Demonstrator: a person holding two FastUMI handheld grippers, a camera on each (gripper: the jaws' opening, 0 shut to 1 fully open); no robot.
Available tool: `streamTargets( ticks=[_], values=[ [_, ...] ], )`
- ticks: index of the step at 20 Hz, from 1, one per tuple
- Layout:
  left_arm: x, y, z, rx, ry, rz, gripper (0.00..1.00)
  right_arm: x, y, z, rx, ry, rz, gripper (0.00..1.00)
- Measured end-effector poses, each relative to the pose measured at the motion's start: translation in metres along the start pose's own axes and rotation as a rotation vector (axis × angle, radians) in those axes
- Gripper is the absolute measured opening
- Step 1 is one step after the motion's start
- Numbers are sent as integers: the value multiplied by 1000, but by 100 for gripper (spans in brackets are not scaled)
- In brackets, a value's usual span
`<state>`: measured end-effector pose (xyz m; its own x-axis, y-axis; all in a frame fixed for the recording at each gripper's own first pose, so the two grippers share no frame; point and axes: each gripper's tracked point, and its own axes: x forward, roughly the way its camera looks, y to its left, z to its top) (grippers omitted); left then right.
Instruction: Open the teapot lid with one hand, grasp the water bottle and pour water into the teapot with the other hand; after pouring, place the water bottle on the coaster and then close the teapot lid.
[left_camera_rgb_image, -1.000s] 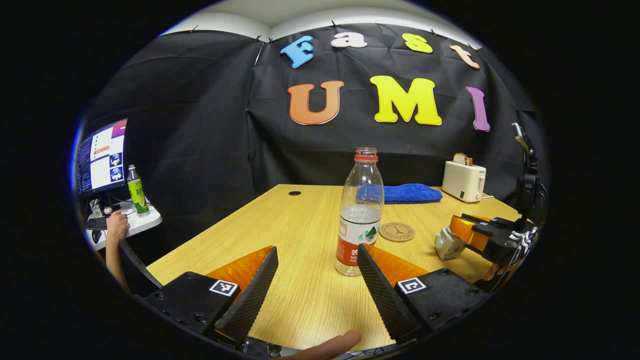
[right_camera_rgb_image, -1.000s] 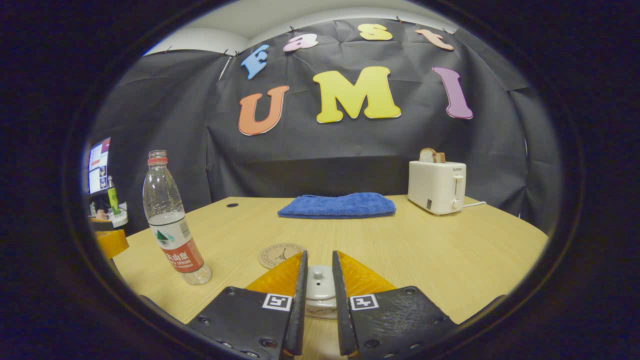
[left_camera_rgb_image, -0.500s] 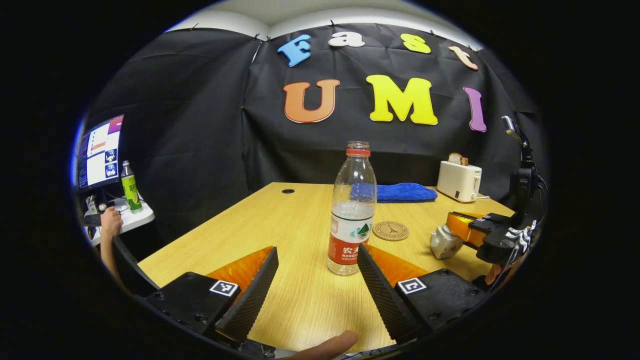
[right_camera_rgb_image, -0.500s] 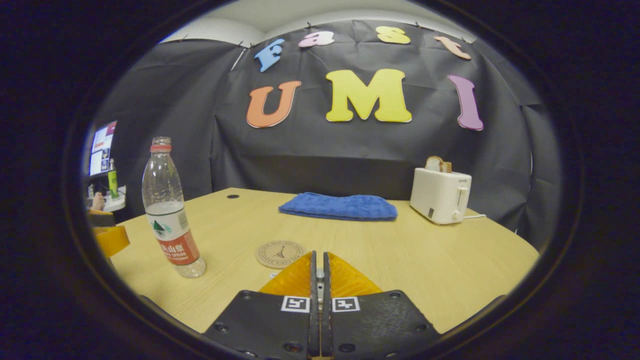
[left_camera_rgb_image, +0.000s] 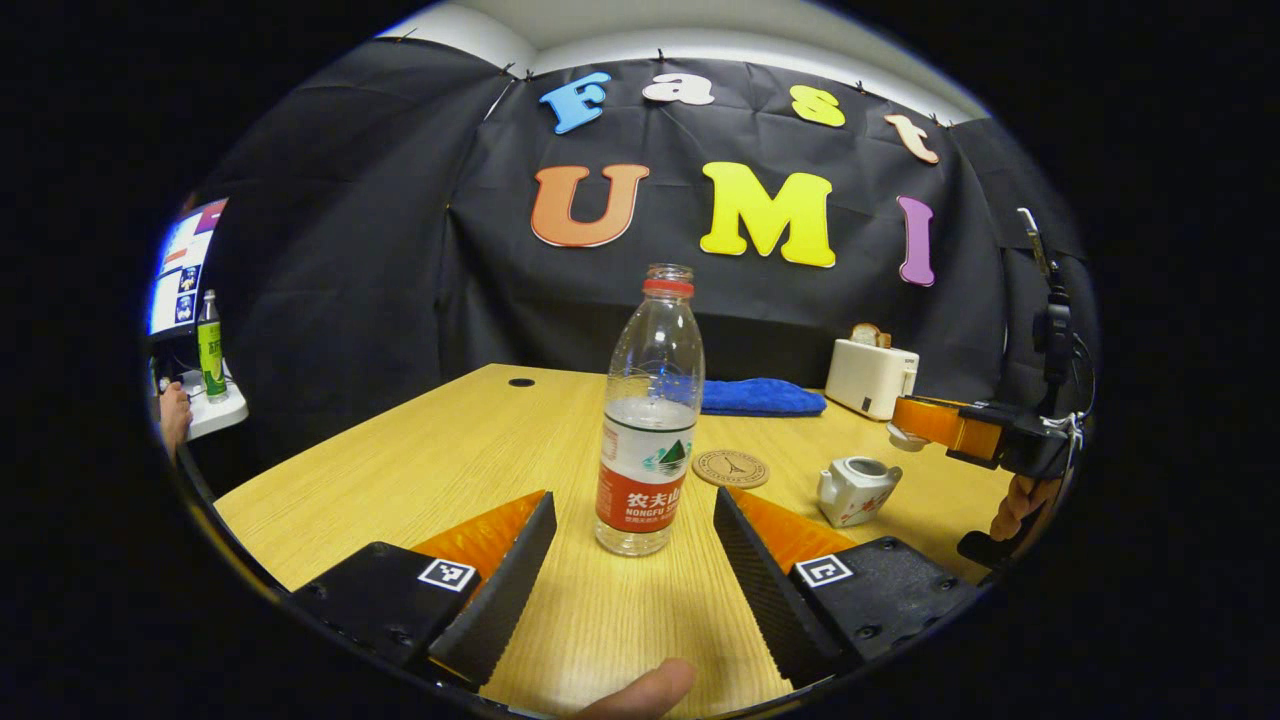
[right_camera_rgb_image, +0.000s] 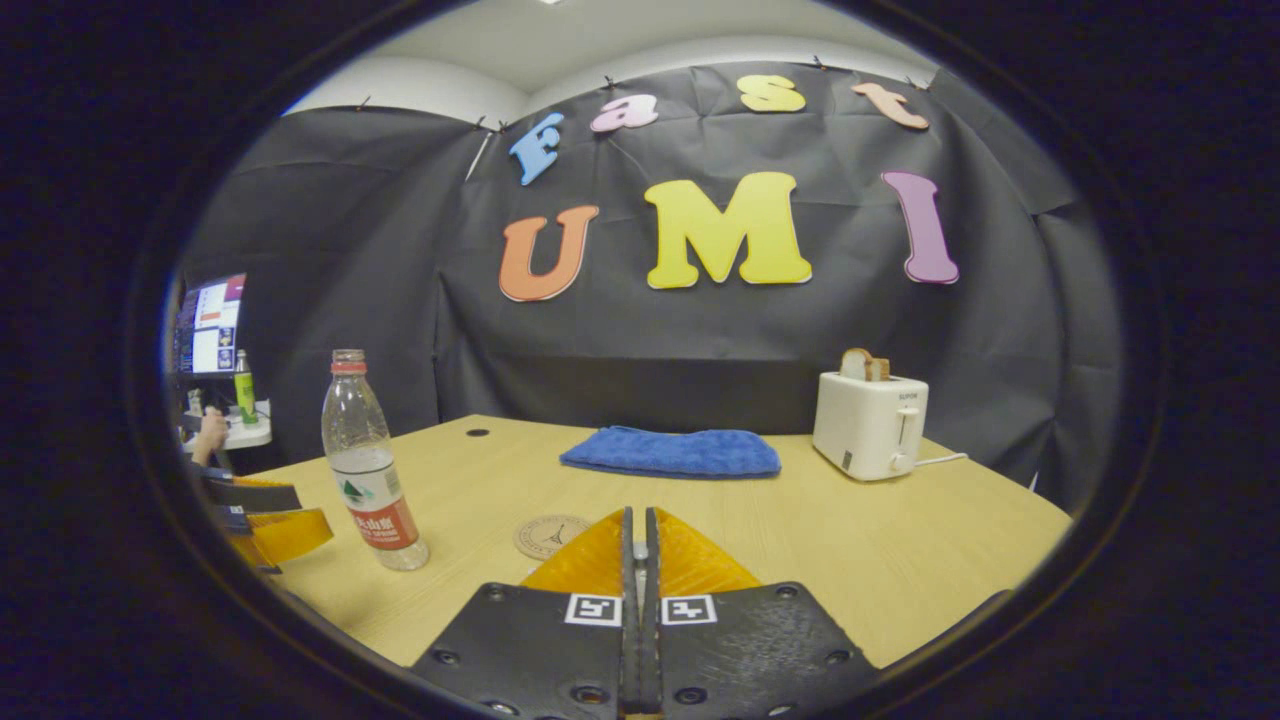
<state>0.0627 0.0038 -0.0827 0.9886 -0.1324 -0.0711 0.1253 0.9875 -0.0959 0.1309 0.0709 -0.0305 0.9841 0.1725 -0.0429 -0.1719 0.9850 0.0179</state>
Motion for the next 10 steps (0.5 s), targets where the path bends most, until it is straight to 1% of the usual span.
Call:
streamTargets(
  ticks=[3,6,8,10],
  values=[
    [12,3,2,57,-3,29,100,-11,-3,0,28,7,33,0],
    [31,-7,10,46,-14,6,100,-18,-10,-1,-12,-4,21,0],
    [44,-9,12,48,-10,-11,99,-21,-12,-2,-4,-9,26,0],
    [54,-6,12,42,-8,-8,100,-24,-12,-5,8,-10,32,0]
  ],
)
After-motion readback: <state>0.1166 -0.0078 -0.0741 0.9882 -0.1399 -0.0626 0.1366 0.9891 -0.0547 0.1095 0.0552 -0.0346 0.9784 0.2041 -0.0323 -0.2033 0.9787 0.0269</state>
